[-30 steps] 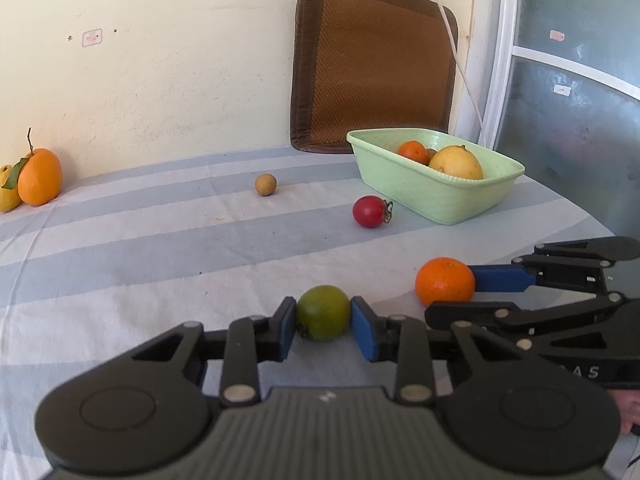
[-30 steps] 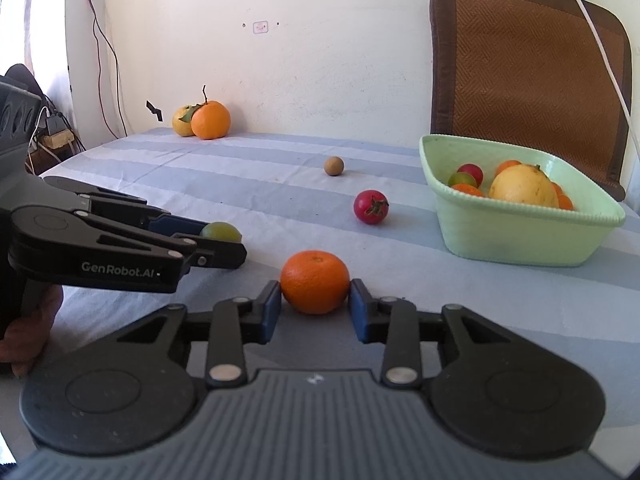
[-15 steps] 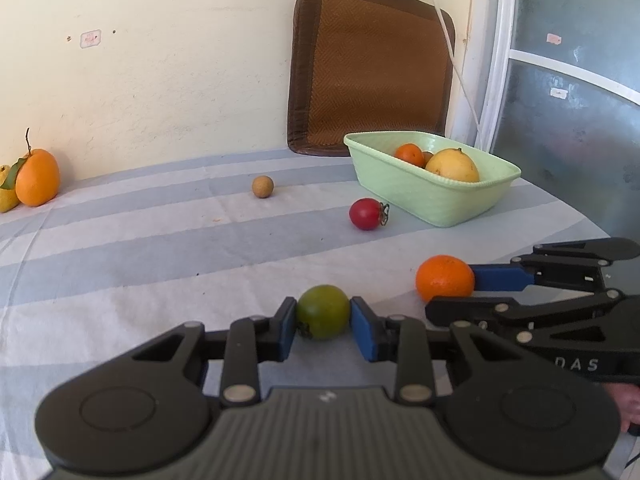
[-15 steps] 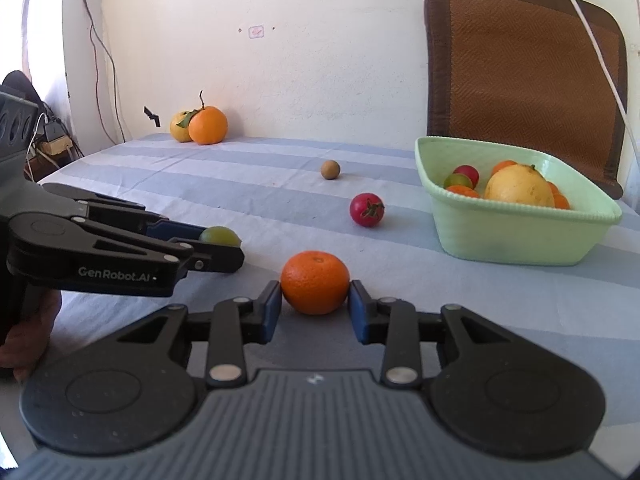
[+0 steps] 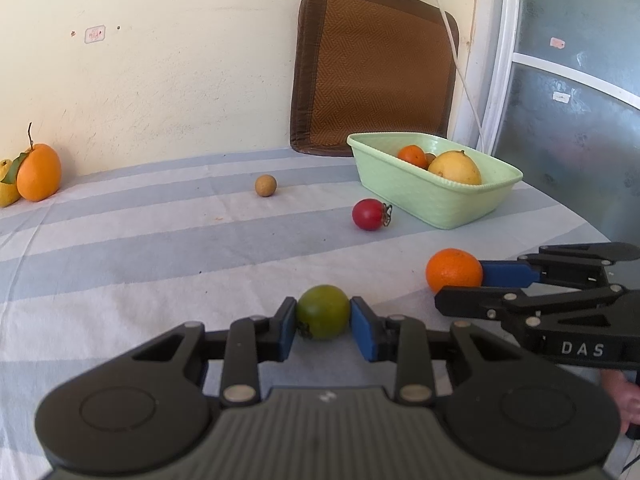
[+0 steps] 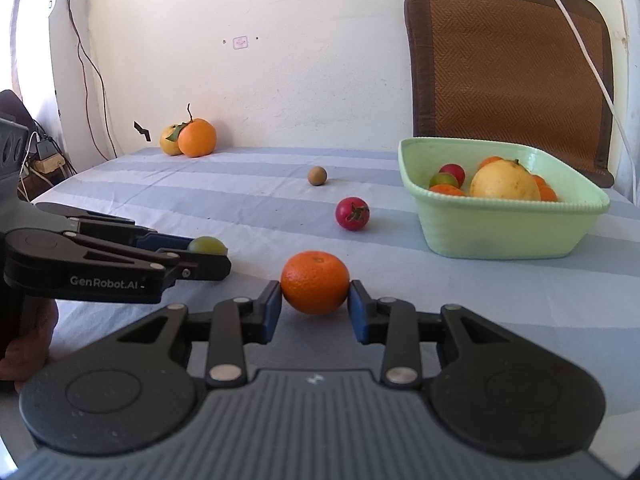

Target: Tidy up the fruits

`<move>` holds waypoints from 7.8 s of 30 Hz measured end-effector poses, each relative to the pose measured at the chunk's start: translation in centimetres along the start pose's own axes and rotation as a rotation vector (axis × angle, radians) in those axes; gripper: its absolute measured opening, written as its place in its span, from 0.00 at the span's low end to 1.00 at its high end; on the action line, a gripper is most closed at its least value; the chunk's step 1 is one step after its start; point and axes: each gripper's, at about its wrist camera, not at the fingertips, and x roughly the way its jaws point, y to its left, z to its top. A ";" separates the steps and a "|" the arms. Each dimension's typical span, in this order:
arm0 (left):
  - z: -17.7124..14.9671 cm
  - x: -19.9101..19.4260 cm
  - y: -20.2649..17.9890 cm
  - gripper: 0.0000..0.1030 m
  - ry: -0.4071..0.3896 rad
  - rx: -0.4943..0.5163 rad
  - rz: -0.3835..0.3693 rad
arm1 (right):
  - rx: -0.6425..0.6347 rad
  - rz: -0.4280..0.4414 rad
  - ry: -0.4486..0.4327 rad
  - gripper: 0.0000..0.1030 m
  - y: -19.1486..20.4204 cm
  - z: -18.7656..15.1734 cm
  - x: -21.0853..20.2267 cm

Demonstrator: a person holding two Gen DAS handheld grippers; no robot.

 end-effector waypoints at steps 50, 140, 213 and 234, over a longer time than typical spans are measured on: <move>0.3 0.3 0.9 0.29 0.010 -0.059 -0.032 | 0.078 -0.003 -0.071 0.37 -1.1 -0.4 -1.4; 2.7 1.7 5.7 0.29 -0.057 -0.037 0.090 | 0.060 -0.026 0.103 0.38 -0.2 10.5 15.4; 13.2 6.7 -4.9 0.29 -0.029 -0.016 -0.283 | 0.116 -0.133 -0.199 0.24 -6.9 4.1 -2.9; 11.3 4.9 -3.7 0.47 -0.073 -0.063 -0.094 | 0.326 -0.172 -0.295 0.24 -8.9 2.0 -5.0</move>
